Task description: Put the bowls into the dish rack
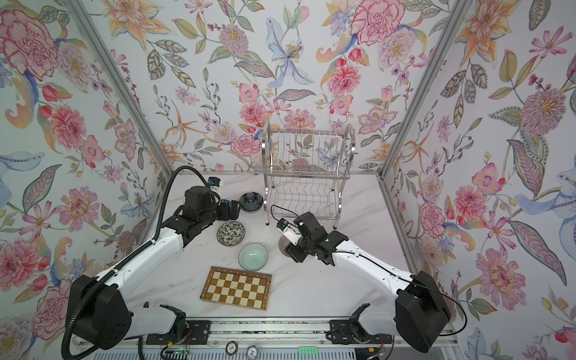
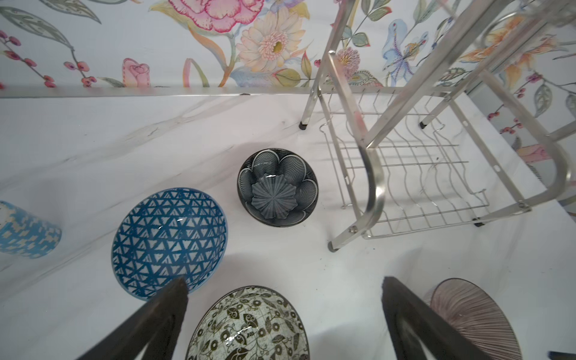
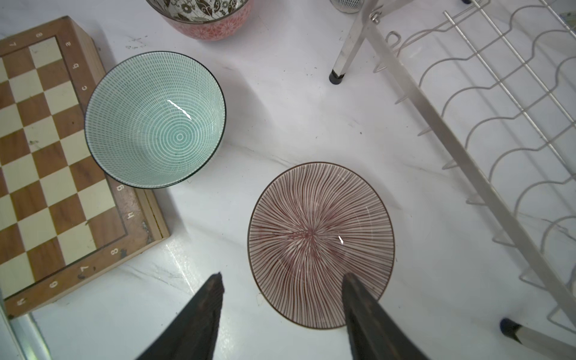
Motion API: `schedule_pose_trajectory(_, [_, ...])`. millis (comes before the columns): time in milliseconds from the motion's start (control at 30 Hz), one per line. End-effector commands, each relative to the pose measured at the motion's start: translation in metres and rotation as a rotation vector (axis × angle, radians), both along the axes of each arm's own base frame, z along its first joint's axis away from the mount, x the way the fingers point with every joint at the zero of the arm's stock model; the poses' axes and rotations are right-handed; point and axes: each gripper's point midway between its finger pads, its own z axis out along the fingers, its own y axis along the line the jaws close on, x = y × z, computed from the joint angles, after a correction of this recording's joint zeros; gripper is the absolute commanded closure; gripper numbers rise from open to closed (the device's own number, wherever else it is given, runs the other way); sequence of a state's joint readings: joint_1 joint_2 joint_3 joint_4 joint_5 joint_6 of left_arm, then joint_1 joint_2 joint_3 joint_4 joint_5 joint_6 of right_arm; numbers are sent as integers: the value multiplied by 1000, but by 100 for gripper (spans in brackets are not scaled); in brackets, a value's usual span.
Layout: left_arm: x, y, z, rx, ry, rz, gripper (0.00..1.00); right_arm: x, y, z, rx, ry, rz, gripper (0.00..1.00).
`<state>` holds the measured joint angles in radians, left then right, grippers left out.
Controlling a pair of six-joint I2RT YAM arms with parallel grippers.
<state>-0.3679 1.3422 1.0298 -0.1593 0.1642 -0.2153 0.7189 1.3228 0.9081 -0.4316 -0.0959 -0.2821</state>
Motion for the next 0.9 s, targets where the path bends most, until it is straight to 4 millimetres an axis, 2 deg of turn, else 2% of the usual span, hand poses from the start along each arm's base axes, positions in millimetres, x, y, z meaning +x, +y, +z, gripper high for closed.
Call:
schedule_pose_trajectory(0, [-17, -28, -2, -75, 42, -147, 1, -3, -2, 0, -104, -42, 123, 37])
schedule_pose_trajectory(67, [-21, -38, -5, -78, 22, -226, 1, -6, -3, -2, -133, -54, 158, 37])
schedule_pose_trajectory(200, [-28, -44, -17, -51, 23, -300, 1, -14, -5, -8, -165, -98, 238, 37])
schedule_pose_trajectory(367, [-35, -47, -25, -76, 2, -321, 1, -12, 3, -4, -142, -154, 277, 37])
schedule_pose_trajectory(533, [-30, -40, -38, -30, 13, -262, 1, -8, 10, -7, -129, -161, 290, 39])
schedule_pose_trajectory(700, [-22, -28, -44, 91, -16, -168, 1, 10, 15, 10, 29, -178, 169, 40])
schedule_pose_trajectory(867, [-15, -24, -44, 35, -23, -29, 3, 33, 1, 30, 213, -269, -54, 40])
